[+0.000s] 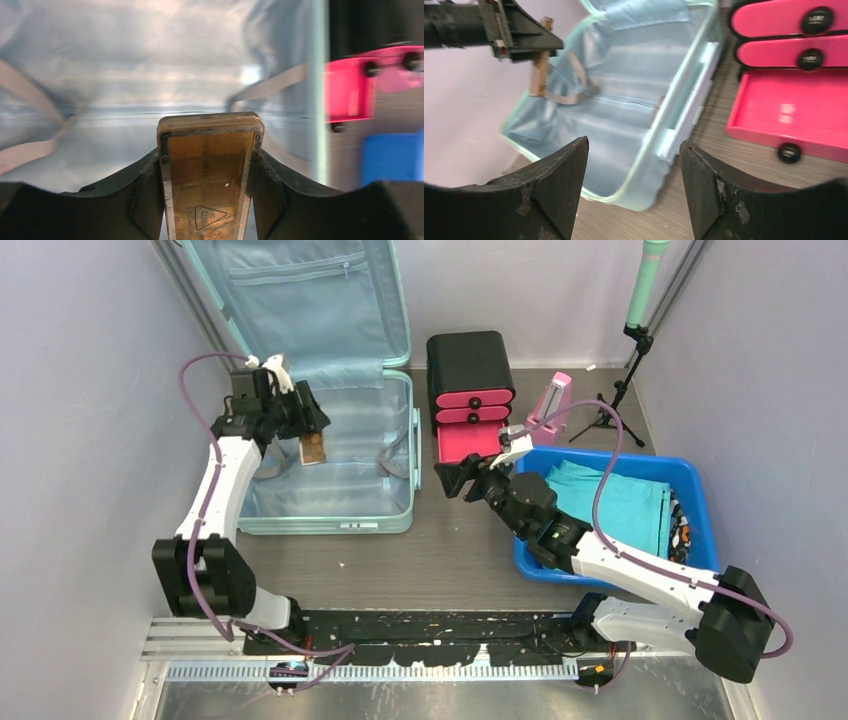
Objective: Open, take out, and arrange the luggage
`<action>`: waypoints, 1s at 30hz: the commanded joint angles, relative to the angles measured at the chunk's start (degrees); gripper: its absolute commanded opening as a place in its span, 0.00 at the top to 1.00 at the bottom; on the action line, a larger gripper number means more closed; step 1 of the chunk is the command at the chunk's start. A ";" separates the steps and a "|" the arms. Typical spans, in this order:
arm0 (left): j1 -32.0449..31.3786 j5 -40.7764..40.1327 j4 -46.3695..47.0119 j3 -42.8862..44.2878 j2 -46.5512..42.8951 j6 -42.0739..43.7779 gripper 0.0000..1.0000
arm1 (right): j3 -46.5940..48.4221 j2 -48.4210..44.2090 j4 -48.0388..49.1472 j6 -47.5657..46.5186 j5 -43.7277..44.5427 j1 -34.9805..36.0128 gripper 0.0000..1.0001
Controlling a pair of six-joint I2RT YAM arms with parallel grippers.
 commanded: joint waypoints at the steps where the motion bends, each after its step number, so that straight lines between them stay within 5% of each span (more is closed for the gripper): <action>1: -0.44 15.16 11.11 -4.03 -6.10 -14.19 0.66 | 0.78 1.99 12.83 8.49 -6.15 0.10 0.27; 13: -17.23 14.26 17.09 -12.32 -15.31 -22.43 0.65 | 8.89 15.62 17.78 15.41 -9.54 4.24 0.32; 25: -25.37 8.66 15.75 -13.50 -14.80 -21.25 0.64 | 12.78 21.53 16.55 16.38 -7.92 6.33 0.39; 30: -25.91 7.87 15.41 -13.63 -14.61 -20.71 0.64 | 12.40 21.78 15.44 17.20 -5.85 6.51 0.57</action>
